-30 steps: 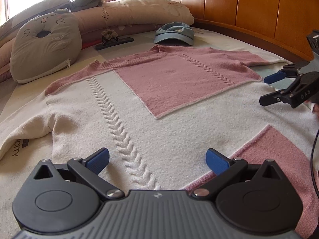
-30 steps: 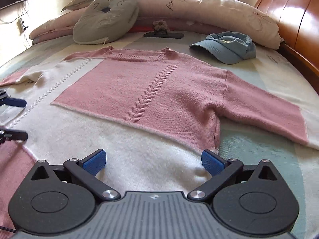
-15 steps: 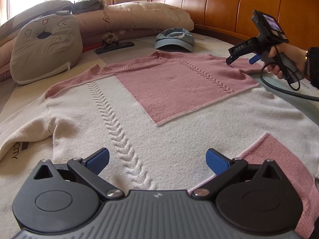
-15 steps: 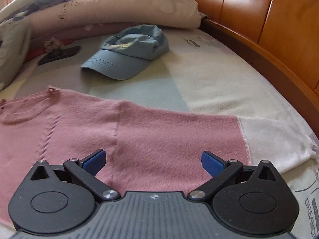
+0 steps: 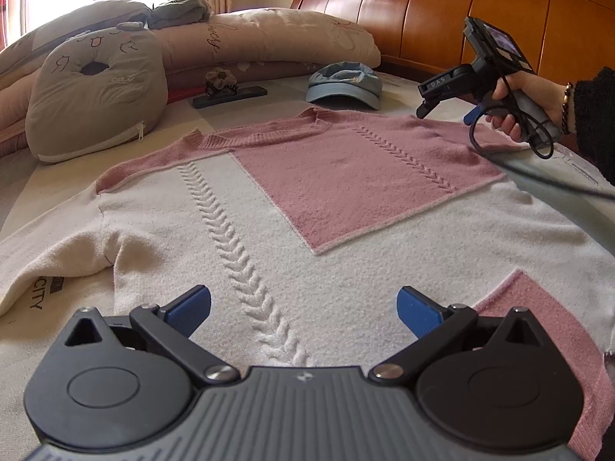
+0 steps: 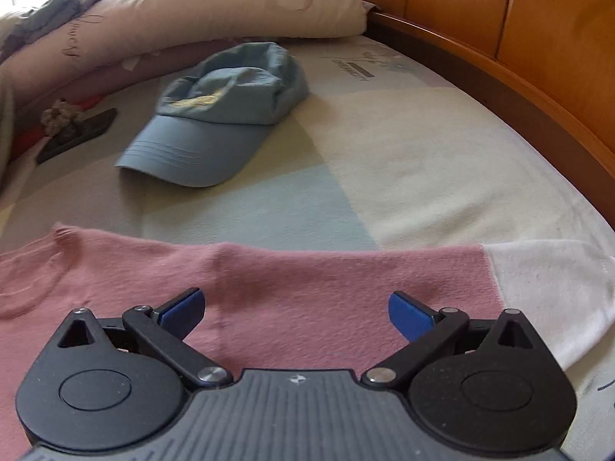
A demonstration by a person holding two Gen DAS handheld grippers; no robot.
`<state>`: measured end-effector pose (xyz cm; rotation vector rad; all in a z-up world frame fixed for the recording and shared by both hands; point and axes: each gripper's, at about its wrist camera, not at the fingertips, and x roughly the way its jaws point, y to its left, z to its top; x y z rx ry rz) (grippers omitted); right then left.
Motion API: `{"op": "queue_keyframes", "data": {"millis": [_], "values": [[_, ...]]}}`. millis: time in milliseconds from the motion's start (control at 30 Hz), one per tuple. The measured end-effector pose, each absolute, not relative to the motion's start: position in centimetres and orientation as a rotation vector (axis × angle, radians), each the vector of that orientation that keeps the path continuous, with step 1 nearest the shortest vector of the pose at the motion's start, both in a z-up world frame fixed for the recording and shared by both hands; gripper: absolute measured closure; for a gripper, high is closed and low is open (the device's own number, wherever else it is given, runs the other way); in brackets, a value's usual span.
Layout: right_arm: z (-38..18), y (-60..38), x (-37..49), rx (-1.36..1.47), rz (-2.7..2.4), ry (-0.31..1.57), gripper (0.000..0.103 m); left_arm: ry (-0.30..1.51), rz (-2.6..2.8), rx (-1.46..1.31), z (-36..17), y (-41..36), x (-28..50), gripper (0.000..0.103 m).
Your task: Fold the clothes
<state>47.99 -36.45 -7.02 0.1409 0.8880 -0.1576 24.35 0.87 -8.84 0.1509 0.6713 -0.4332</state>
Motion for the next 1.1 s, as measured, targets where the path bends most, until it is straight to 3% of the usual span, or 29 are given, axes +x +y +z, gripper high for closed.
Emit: {"op": "queue_keyframes", "data": {"millis": [167,533,833,1100], "values": [[-8.9,-33.1,48.7,0.088,-0.08,0.997,0.0,0.672,-0.428,0.143,-8.9,1.3,24.5,0.001],[-10.1,-34.9,54.2,0.09,-0.177,0.884,0.0,0.686,-0.418,0.128,-9.0,1.8,25.0,0.001],[-6.0,-29.2,50.8,0.093,0.083,0.915,0.0,0.688,-0.426,0.144,-9.1,1.5,24.8,0.001],[-10.1,-25.5,53.4,0.014,0.109,0.856,0.0,0.722,-0.419,0.143,-9.9,1.6,25.3,0.001]]}}
